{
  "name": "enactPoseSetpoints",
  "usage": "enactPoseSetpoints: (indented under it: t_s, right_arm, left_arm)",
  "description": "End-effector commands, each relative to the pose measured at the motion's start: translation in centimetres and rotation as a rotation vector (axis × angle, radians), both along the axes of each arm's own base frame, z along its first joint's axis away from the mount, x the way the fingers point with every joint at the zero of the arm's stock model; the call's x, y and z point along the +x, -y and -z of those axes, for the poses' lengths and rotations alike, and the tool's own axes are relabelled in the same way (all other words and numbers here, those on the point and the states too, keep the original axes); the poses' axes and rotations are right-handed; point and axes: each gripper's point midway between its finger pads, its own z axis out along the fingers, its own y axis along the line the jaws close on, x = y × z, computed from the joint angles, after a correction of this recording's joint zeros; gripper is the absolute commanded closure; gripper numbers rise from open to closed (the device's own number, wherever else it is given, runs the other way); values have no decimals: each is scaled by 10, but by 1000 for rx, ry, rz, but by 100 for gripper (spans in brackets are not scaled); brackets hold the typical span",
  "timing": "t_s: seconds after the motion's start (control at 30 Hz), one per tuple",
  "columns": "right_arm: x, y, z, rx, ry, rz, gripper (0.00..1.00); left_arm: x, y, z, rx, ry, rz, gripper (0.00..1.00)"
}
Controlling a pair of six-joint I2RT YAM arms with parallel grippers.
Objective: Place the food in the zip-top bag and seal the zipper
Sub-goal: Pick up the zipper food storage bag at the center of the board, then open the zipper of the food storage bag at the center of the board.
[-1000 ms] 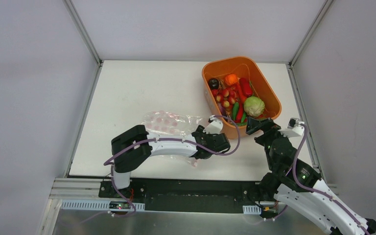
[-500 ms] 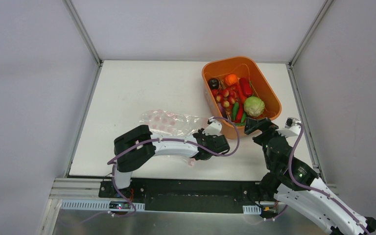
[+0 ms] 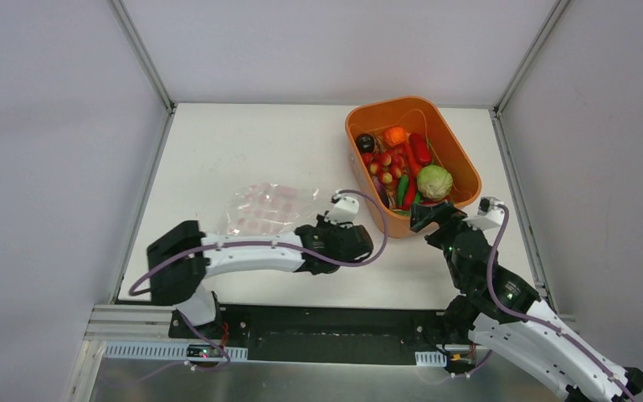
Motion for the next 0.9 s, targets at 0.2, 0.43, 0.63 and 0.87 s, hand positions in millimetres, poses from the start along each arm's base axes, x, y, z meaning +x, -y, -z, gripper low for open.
enactPoseSetpoints:
  t_s: [0.2,0.43,0.63,0.87]
  right_arm:
    - [-26,-140,-31,133,-67,-645,13]
    - [-19,-196,-14,163,-182,-755,30]
    - [-3,-226,-8,162,-208,-735,33]
    - [12,-251,0,225,-230,-730,43]
  left_arm:
    - [-7,-33,-66,-217,112,-11,100]
    - [-15,-46,-82,-291,116,24,100]
    - [-18,-48,-95,-287,137,94,100]
    - [-19,-51,-103,-257,131,111,100]
